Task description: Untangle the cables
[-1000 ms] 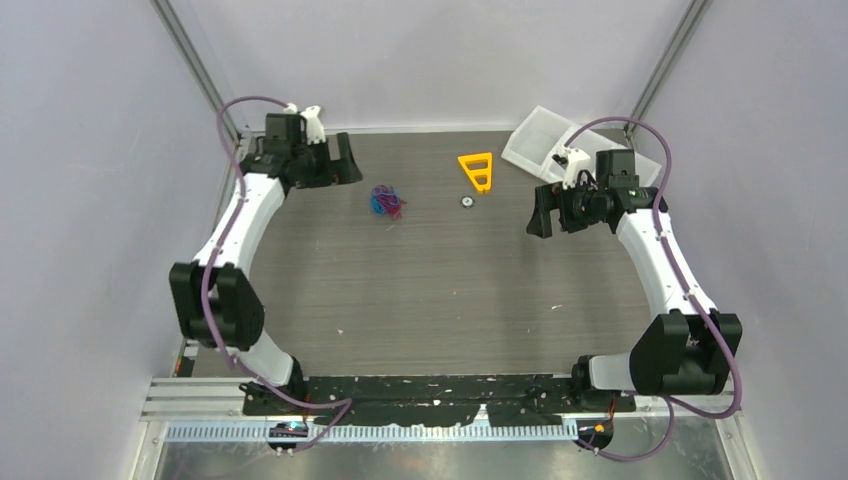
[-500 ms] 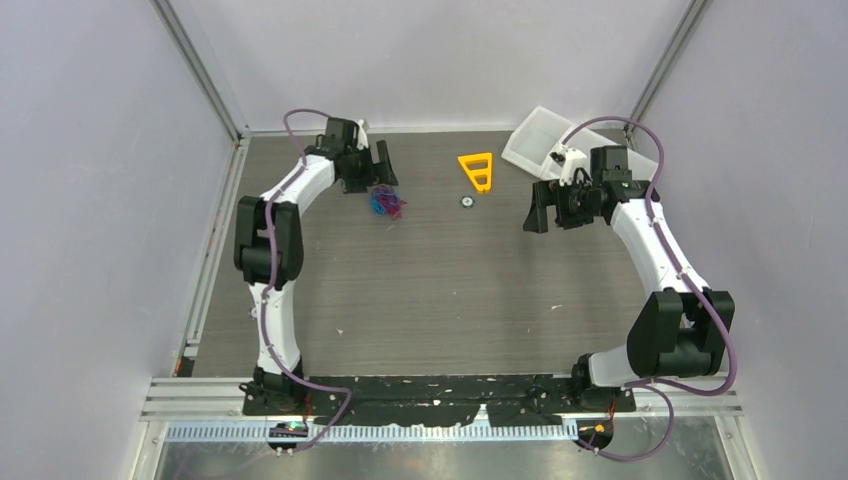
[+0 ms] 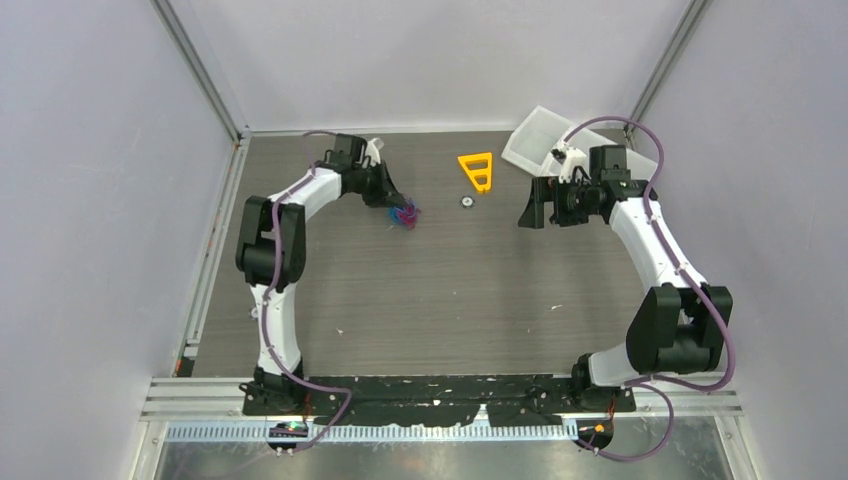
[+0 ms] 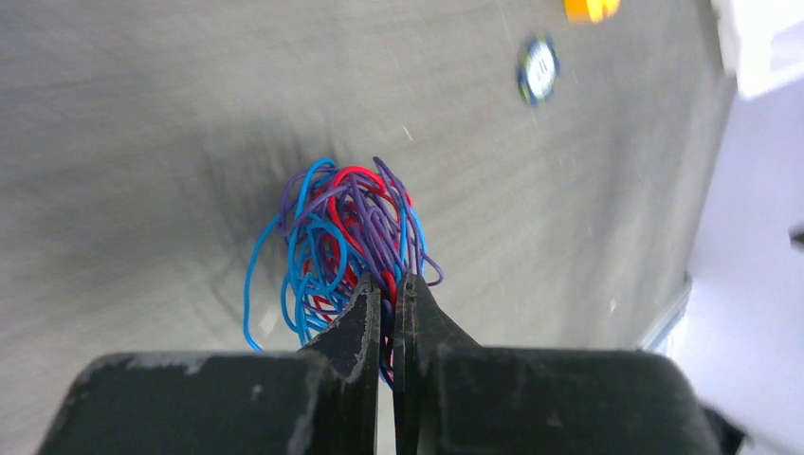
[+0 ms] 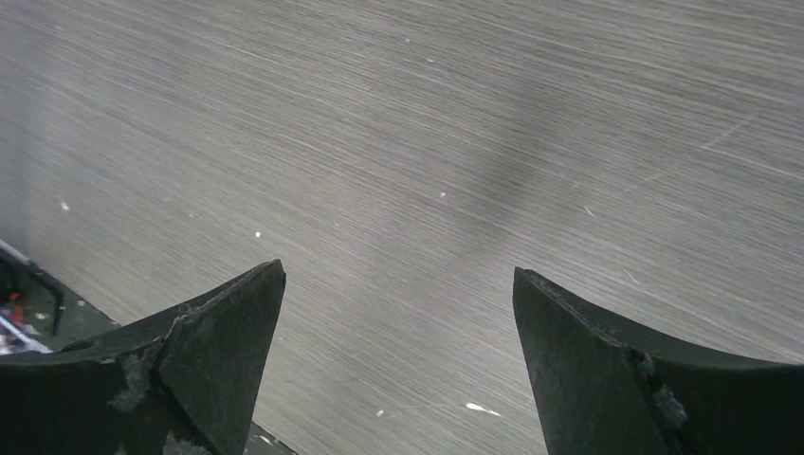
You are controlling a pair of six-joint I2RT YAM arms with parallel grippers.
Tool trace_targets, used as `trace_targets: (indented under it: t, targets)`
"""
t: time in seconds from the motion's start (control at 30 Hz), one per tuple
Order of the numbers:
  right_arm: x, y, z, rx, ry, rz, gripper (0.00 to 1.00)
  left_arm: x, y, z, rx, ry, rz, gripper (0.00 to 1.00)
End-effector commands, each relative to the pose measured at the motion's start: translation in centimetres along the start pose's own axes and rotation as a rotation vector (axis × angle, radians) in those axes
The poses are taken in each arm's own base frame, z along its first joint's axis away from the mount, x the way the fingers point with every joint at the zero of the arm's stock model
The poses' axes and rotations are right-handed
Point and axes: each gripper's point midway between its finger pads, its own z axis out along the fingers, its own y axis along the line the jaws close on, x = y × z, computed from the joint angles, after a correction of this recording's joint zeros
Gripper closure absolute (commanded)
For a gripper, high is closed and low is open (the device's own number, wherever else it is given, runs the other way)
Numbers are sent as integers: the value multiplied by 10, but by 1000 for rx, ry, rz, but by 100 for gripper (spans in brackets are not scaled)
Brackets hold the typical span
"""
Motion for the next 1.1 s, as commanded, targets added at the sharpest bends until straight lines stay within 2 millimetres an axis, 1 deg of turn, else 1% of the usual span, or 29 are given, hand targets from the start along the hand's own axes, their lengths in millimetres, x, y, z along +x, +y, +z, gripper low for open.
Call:
trace_targets:
  t: [0.0,0.03,0.07,0.1,0.13,0.2,0.23,0.27,0.3,0.33,0.37,0.4,0.43,0.47,0.5,0.53,0.57,0.6,0.63,0.67,0.7,0.73,0.77,0.8,0.83,0.87,0.93,1.0,1.07]
  targets:
    - [-14,29,17,-150,-43,77,2,38,-95,-55,297,-10,292,100]
    - [-15,39,24,-185,-44,72,1,53,-110,-66,350,-14,342,100]
    - [-16,51,25,-238,-43,90,1,68,-123,-77,405,-19,377,100]
    - [-18,63,31,-277,-55,68,0,79,-135,-86,458,-22,395,100]
    - [-19,75,31,-324,-57,67,0,92,-146,-95,515,-14,397,100]
    - [-19,103,36,-404,-67,14,0,110,-163,-106,598,12,372,100]
    - [-19,122,38,-450,-75,-30,0,117,-170,-111,636,31,351,100]
    - [-17,136,37,-491,-69,-28,1,123,-175,-115,673,48,328,100]
    - [-15,159,38,-554,-72,-71,1,126,-181,-120,711,51,314,100]
    - [-15,167,36,-579,-72,-57,1,126,-189,-126,754,36,316,100]
    - [-15,182,35,-627,-85,-82,1,129,-192,-129,779,40,306,100]
    - [-14,189,33,-649,-83,-68,1,131,-196,-133,803,46,300,100]
    - [-13,198,32,-678,-91,-85,5,132,-199,-137,822,50,293,100]
    - [-12,202,31,-687,-90,-81,17,133,-202,-141,841,53,289,100]
    - [-10,205,33,-685,-92,-88,27,134,-204,-144,854,56,284,100]
    - [-9,204,34,-675,-94,-94,53,134,-206,-149,863,56,282,100]
    - [-5,194,42,-619,-89,-100,68,135,-207,-154,866,55,282,100]
    - [-4,184,46,-570,-85,-99,88,136,-206,-157,865,54,282,100]
    - [1,166,54,-475,-74,-106,91,137,-205,-161,857,50,284,100]
    - [1,150,57,-412,-79,-100,94,137,-200,-165,842,44,283,100]
    - [6,128,63,-307,-69,-96,94,137,-194,-168,818,39,278,100]
    - [9,108,63,-245,-61,-74,94,136,-186,-170,786,28,272,100]
    - [9,90,63,-170,-68,-79,95,135,-177,-172,750,14,276,100]
    - [8,68,59,-97,-74,-56,95,133,-165,-172,696,1,271,100]
    - [7,57,57,-64,-77,-60,94,130,-149,-171,625,-14,269,100]
    - [6,40,52,-8,-85,-45,95,128,-132,-171,548,-22,256,100]
    - [7,21,44,63,-85,-64,94,120,-95,-170,399,-45,233,100]
    - [11,11,39,105,-69,-103,95,114,-57,-169,263,-53,188,100]
    - [19,11,38,100,-42,-129,95,115,-30,-171,190,-44,153,100]
